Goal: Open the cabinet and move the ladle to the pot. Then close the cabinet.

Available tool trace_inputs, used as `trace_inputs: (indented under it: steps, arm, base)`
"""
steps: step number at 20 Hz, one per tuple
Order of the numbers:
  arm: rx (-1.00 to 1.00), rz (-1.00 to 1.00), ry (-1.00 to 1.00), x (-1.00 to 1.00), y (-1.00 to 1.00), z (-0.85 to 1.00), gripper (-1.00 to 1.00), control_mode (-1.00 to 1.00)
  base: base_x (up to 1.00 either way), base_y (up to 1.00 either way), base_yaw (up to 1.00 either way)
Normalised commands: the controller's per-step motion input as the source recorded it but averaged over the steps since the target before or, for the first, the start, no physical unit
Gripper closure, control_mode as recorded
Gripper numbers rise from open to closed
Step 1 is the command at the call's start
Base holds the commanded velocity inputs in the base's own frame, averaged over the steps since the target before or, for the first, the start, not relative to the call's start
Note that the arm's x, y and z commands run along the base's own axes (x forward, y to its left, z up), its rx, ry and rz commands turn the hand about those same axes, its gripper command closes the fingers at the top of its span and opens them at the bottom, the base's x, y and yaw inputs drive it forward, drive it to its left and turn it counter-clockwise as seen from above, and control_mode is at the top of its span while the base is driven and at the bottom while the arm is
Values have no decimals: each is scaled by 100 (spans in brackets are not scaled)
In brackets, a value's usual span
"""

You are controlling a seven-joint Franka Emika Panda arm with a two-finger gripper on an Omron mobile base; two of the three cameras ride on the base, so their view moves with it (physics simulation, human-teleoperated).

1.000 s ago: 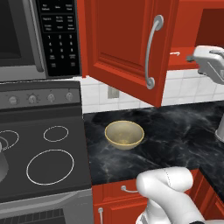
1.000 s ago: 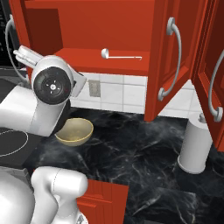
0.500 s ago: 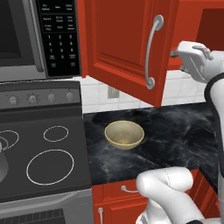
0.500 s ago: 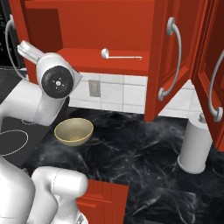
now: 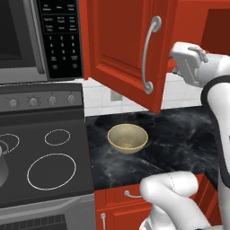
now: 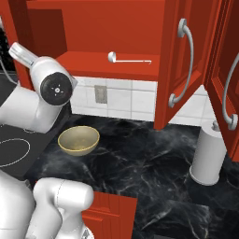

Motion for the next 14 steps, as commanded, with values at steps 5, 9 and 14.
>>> trace_inputs:
  steps: [5,9,14]
  arm:
    - [4,7,0,0,47,0,-100,-100]
    - [4,7,0,0,56,0,-100,-100]
    - [3,8,0,0,61,0,-100,-100]
  base:
    - [0,0,0]
    - [0,0,0]
    - [0,0,0]
